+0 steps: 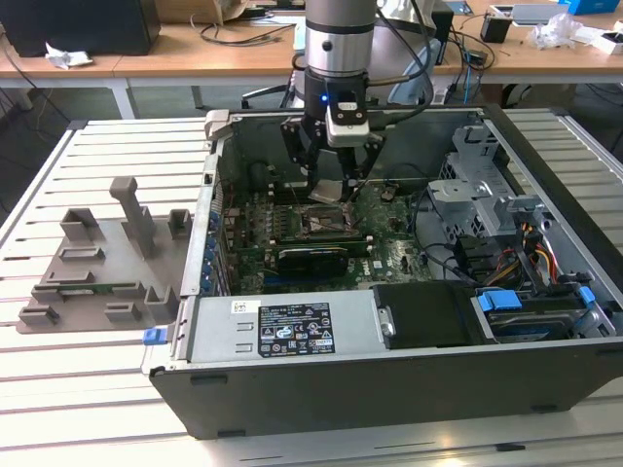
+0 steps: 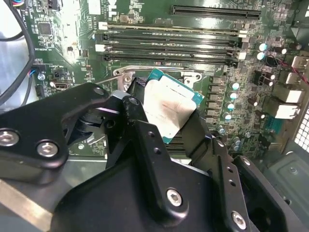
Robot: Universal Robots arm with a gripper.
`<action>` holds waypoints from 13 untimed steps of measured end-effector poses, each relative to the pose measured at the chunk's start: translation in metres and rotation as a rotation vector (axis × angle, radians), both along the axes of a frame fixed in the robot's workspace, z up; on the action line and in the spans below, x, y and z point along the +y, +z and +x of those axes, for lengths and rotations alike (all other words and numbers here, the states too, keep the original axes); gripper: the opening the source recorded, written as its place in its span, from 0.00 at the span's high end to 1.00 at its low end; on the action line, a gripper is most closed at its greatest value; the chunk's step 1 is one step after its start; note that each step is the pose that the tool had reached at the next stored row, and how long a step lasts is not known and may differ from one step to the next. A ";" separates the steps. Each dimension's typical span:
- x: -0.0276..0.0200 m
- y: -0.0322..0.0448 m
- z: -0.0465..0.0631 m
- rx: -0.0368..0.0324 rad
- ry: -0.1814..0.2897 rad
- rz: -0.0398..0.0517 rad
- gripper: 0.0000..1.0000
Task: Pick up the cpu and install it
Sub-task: 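Place the cpu into insertion slot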
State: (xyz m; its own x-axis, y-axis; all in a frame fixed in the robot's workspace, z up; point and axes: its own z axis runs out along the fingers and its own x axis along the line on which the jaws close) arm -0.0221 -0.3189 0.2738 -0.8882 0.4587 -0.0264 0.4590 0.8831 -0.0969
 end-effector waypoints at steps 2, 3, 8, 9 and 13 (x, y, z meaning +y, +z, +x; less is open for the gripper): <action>0.0000 -0.0001 0.000 0.0000 -0.017 -0.0015 0.46; 0.0000 -0.0001 0.000 0.0000 -0.030 -0.0029 0.46; 0.0000 -0.0002 0.000 0.0000 -0.061 -0.0054 0.46; 0.0000 -0.0002 0.000 0.0000 -0.068 -0.0061 0.46; 0.0000 -0.0003 0.000 0.0000 -0.095 -0.0091 0.46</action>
State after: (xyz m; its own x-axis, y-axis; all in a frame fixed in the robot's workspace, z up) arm -0.0221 -0.3189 0.2734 -0.8407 0.5405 -0.0309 0.5405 0.8348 -0.1047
